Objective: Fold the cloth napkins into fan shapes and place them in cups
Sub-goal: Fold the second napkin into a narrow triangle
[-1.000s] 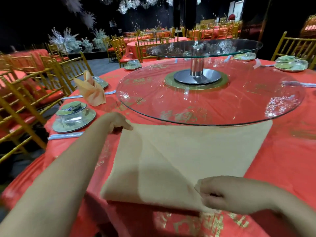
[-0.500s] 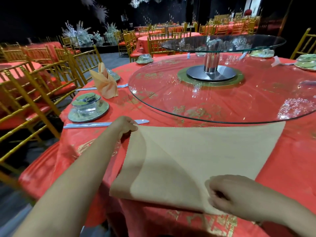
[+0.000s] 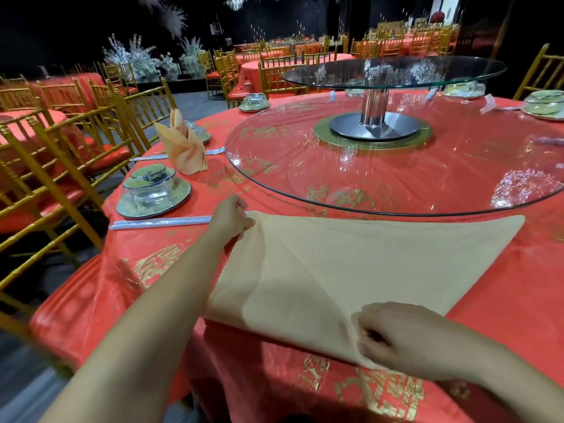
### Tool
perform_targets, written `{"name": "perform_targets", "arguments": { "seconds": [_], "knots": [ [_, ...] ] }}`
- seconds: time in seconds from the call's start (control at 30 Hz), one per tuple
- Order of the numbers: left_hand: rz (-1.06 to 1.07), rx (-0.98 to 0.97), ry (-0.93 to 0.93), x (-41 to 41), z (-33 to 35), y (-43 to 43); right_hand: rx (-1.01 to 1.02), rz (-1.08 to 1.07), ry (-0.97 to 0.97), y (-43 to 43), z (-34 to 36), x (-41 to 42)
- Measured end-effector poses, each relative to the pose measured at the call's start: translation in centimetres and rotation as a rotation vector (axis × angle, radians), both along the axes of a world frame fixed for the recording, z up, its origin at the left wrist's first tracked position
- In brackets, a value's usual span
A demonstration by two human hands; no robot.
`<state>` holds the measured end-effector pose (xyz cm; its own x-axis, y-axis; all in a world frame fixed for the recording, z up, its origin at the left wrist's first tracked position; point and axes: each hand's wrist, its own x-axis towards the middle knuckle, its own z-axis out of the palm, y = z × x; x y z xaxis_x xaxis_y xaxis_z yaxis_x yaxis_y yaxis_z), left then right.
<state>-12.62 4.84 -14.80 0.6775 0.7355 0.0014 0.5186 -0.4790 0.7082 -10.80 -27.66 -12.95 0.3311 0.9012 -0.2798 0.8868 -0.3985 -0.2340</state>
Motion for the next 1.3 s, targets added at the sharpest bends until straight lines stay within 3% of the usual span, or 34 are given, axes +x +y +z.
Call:
{"name": "perform_targets", "arguments": {
  "seconds": [0.1,0.23,0.33,0.77,0.97,1.3],
  "knots": [
    [-0.072,0.28,0.14,-1.6,1.0,-1.4,-0.004,-0.001,0.008,0.0,-0.1,0.1],
    [-0.404,0.377,0.27,-6.5,2.1,-8.0,0.012,0.005,0.004,0.0,-0.4,0.3],
    [-0.552,0.63,0.382,-9.5,0.1,-11.2,0.007,0.012,-0.009,0.0,-0.5,0.2],
    [-0.476,0.601,0.475,-10.4,-2.6,-12.3,0.029,-0.069,0.008,-0.1,-0.1,-0.4],
    [-0.458,0.597,0.498,-10.6,-3.0,-12.5,0.429,-0.167,-0.316,3.6,-2.8,-2.9],
    [-0.451,0.566,0.443,-10.7,-3.4,-12.4,0.305,-0.13,-0.401,5.1,-6.3,-3.3]
  ]
}}
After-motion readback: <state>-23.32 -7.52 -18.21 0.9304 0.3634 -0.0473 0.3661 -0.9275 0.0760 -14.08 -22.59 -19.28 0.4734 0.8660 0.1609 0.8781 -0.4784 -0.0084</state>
